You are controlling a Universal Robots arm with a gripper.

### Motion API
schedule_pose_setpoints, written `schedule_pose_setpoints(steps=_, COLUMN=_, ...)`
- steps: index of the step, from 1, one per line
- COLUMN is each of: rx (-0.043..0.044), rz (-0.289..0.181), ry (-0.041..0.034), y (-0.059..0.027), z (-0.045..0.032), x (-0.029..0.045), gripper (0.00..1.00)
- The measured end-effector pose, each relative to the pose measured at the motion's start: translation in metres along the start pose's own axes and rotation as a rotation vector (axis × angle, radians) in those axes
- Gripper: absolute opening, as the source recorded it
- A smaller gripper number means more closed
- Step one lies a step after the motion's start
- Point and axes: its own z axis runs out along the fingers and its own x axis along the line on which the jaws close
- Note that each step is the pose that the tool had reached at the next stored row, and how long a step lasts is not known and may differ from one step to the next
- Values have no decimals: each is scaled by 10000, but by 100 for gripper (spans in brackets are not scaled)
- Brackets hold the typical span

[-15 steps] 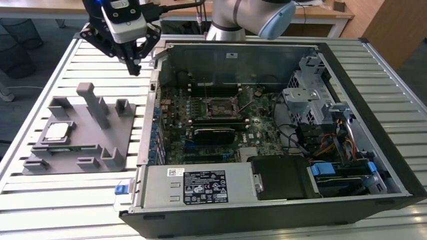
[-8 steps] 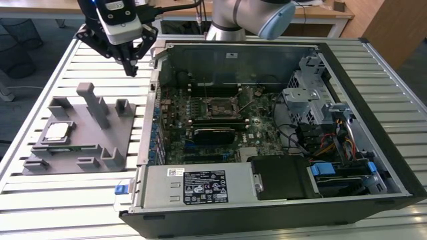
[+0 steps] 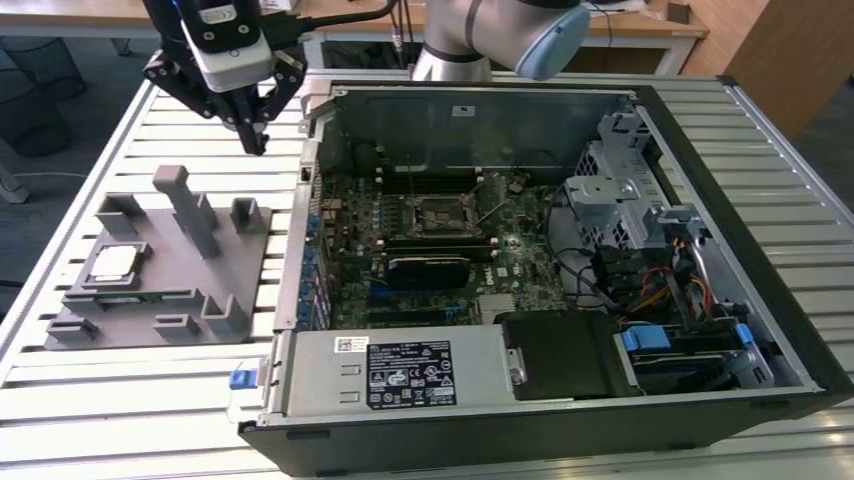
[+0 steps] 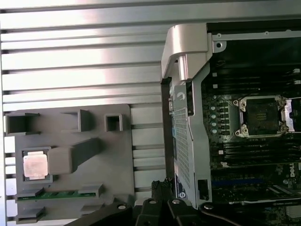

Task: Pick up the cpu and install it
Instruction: 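Reach for the cpu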

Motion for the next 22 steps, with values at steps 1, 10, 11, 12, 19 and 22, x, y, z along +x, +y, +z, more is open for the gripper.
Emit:
schedule_pose_setpoints(steps=1, rx=0, rz=0, ry=0, y=-1, z=2, x=13, gripper=11)
schedule_pose_setpoints(steps=10, rx=-1, rz=0, ry=1, y=-13, z=26, x=163, gripper=11)
schedule_pose_setpoints(steps=11, rx=0, rz=0, ry=1, y=-14, z=29, x=174, gripper=11)
schedule_pose_setpoints(steps=12, rx=0, rz=0, ry=2, y=-15, z=31, x=185, gripper=11)
schedule_pose_setpoints(steps=19, rx=0, rz=0, ry=7, y=-22, z=51, x=271, gripper=11)
schedule_pose_setpoints(steps=22, rx=0, rz=0, ry=8, y=-25, z=59, x=302, gripper=11)
